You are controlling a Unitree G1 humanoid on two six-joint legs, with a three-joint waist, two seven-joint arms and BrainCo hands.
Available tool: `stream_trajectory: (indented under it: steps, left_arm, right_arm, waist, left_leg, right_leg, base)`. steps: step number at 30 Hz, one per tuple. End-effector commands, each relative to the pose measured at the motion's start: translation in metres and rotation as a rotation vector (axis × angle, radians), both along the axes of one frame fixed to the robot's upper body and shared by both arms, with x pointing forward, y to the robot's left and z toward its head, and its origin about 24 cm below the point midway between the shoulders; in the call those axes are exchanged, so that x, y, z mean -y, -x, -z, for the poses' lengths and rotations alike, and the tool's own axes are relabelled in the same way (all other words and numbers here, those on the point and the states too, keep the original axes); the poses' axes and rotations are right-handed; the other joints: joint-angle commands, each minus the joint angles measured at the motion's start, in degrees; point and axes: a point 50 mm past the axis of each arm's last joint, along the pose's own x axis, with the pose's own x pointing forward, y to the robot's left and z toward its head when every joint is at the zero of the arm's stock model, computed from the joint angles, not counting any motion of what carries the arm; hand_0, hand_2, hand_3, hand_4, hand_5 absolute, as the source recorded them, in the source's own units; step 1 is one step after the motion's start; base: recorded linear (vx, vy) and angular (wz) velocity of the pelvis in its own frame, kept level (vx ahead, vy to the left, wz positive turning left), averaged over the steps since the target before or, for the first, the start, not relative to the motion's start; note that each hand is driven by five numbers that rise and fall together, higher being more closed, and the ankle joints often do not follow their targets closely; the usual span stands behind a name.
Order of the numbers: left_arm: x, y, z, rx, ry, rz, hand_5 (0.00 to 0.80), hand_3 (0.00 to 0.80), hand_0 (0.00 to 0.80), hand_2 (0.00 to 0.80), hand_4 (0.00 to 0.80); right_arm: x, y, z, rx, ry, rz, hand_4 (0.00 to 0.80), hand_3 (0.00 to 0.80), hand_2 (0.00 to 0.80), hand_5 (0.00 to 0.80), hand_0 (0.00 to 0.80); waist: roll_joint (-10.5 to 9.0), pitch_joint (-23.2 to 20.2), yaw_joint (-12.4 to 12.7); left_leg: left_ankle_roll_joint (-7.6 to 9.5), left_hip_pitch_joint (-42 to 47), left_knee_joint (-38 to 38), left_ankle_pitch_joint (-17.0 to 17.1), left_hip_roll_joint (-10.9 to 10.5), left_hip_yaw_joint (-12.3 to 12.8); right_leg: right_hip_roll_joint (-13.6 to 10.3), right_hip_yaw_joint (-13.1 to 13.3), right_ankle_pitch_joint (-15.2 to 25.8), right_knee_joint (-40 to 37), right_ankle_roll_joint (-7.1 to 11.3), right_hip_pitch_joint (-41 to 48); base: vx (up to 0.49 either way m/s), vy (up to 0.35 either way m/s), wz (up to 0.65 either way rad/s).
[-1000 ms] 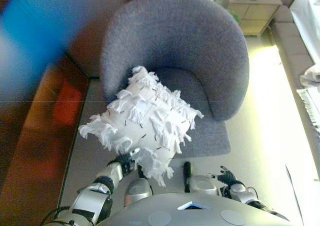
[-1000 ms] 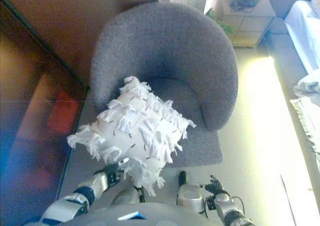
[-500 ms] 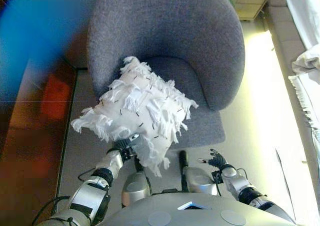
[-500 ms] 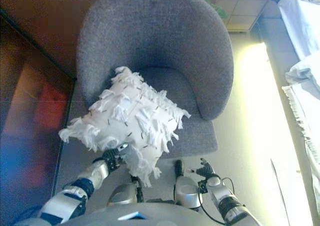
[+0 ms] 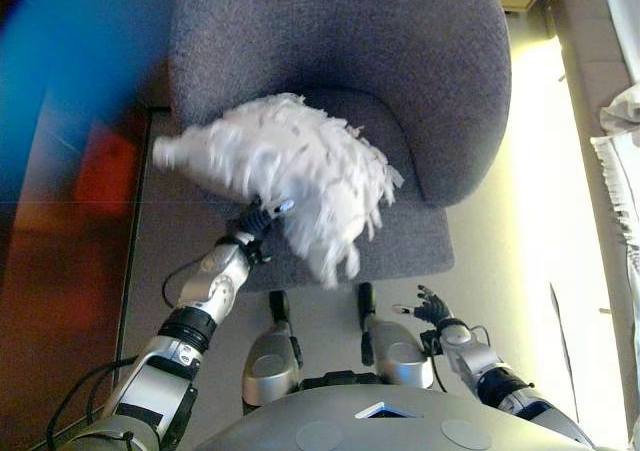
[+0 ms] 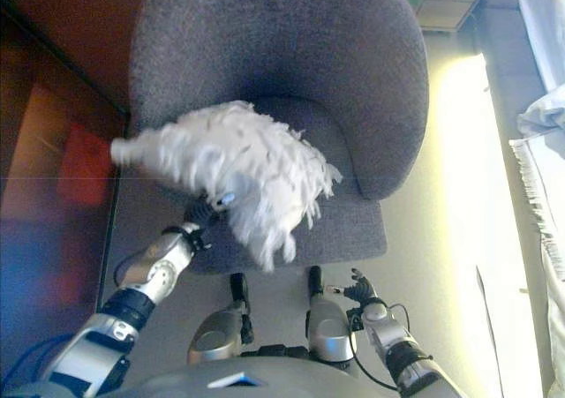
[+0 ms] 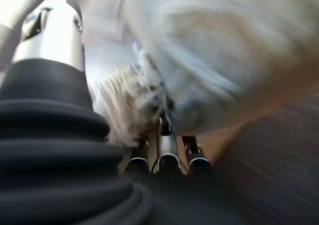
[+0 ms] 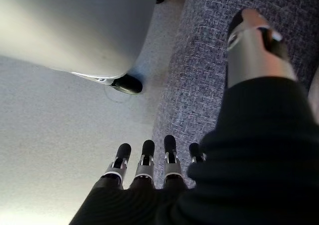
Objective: Pick up the cushion and take it to the sofa
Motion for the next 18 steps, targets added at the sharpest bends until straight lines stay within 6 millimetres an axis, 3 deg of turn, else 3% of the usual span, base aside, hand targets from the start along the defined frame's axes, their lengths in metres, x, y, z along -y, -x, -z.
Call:
stream_trajectory:
  steps: [1, 2, 3, 10, 12, 13, 14, 18]
  left_arm:
    - [0.030, -0.038, -0.094, 0.413, 0.090, 0.082, 0.000, 0.000, 0.000, 0.000, 0.000]
    - [0.029, -0.035, -0.100, 0.437, 0.101, 0.090, 0.731, 0.731, 0.731, 0.731, 0.731]
    - [0.028, -0.033, -0.101, 0.449, 0.093, 0.093, 0.800, 0.800, 0.800, 0.800, 0.800]
    - [0.018, -0.023, -0.113, 0.507, 0.084, 0.099, 0.800, 0.800, 0.800, 0.800, 0.800]
    - [0.016, -0.021, -0.113, 0.507, 0.067, 0.098, 0.558, 0.558, 0.558, 0.558, 0.558]
    - [0.015, -0.020, -0.112, 0.499, 0.063, 0.095, 0.395, 0.395, 0.395, 0.395, 0.395]
    - [0.013, -0.020, -0.110, 0.487, 0.063, 0.092, 0.000, 0.000, 0.000, 0.000, 0.000]
    - [0.006, -0.018, -0.106, 0.458, 0.084, 0.070, 0.000, 0.000, 0.000, 0.000, 0.000]
  right_arm:
    - [-0.003, 0.014, 0.003, -0.017, -0.023, 0.024, 0.000, 0.000, 0.000, 0.000, 0.000]
    - [-0.003, 0.019, 0.005, -0.031, -0.026, 0.028, 0.000, 0.000, 0.000, 0.000, 0.000]
    - [-0.005, 0.022, 0.006, -0.038, -0.027, 0.031, 0.000, 0.000, 0.000, 0.000, 0.000]
    - [-0.002, 0.041, 0.012, -0.081, -0.030, 0.052, 0.000, 0.000, 0.000, 0.000, 0.000]
    - [-0.002, 0.046, 0.014, -0.093, -0.031, 0.058, 0.000, 0.000, 0.000, 0.000, 0.000]
    - [-0.002, 0.048, 0.015, -0.100, -0.032, 0.061, 0.000, 0.000, 0.000, 0.000, 0.000]
    - [-0.002, 0.051, 0.016, -0.106, -0.032, 0.064, 0.000, 0.000, 0.000, 0.000, 0.000]
    - [-0.002, 0.059, 0.018, -0.127, -0.032, 0.068, 0.000, 0.000, 0.000, 0.000, 0.000]
  waist:
    - [0.18, -4.8, 0.4]
    - [0.38, -5.8, 0.6]
    - [0.52, -6.2, 0.7]
    - [1.20, -8.4, 0.8]
    - [1.29, -8.8, 0.9]
    - [1.35, -9.0, 0.9]
    - [1.42, -9.3, 0.9]
    - [1.65, -10.1, 0.8]
  left_leg:
    - [0.55, 3.5, 0.1, -7.5, 0.5, -3.1]
    - [0.53, 4.1, 0.1, -7.7, 0.4, -3.2]
    - [0.54, 4.5, 0.1, -7.9, 0.5, -3.2]
    - [0.46, 6.2, 0.1, -8.5, 0.4, -3.0]
    - [0.49, 6.6, 0.1, -8.6, 0.3, -3.1]
    - [0.47, 6.9, 0.1, -8.7, 0.3, -3.1]
    - [0.44, 7.2, 0.1, -8.8, 0.3, -3.1]
    - [0.37, 8.0, 0.1, -9.1, 0.3, -3.0]
  right_leg:
    - [-3.5, 0.3, -0.6, 0.2, 3.79, -2.3]
    - [-3.5, 0.0, -0.9, 0.2, 3.82, -1.6]
    - [-3.5, -0.2, -1.1, 0.2, 3.86, -1.0]
    - [-4.0, -1.2, -2.0, 0.2, 4.10, 1.3]
    - [-4.0, -1.4, -2.2, 0.2, 4.16, 1.9]
    - [-4.0, -1.6, -2.3, 0.2, 4.21, 2.2]
    - [-4.1, -1.7, -2.4, 0.2, 4.24, 2.6]
    - [-4.3, -1.7, -2.6, 0.2, 4.39, 3.4]
  base:
    - [0.121, -0.032, 0.09]
    - [0.097, -0.027, 0.07]
    - [0.085, -0.025, 0.04]
    - [0.047, -0.009, 0.02]
    - [0.040, -0.009, 0.08]
    - [0.048, -0.003, 0.10]
    - [0.075, 0.001, 0.15]
    - [0.054, 0.007, 0.05]
